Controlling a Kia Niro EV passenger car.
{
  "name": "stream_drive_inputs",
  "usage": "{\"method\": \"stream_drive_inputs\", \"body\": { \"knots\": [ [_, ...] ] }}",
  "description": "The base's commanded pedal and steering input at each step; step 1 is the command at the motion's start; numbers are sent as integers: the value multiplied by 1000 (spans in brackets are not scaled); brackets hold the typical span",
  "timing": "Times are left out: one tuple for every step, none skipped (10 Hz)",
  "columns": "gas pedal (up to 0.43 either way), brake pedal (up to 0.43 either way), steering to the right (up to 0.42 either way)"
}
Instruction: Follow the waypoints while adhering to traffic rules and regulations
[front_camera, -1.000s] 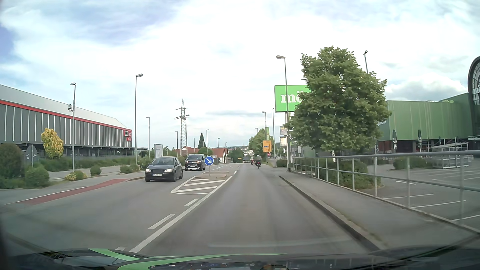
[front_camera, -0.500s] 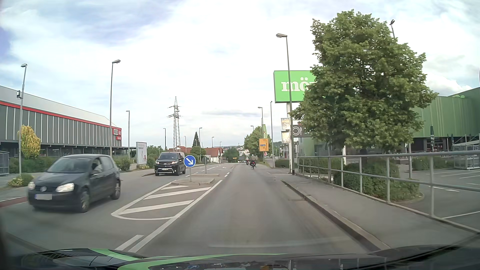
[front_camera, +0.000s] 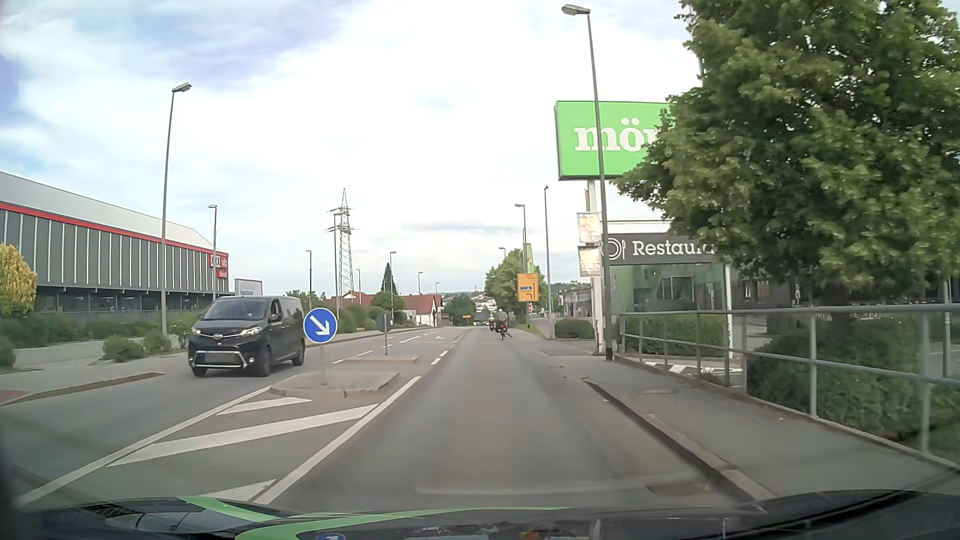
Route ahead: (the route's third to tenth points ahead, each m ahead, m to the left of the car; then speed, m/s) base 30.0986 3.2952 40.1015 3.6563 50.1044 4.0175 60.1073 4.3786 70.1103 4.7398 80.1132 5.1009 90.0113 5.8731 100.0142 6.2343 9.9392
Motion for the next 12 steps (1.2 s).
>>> {"method": "stream_drive_inputs", "body": {
  "knots": [
    [0,0,-11],
    [0,0,-11],
    [0,0,-12],
    [0,0,-11],
    [0,0,-12],
    [0,0,-11],
    [0,0,-12],
    [0,0,-11],
    [0,0,-12],
    [0,0,-12],
    [0,0,-12],
    [0,0,-12]
  ]
}}
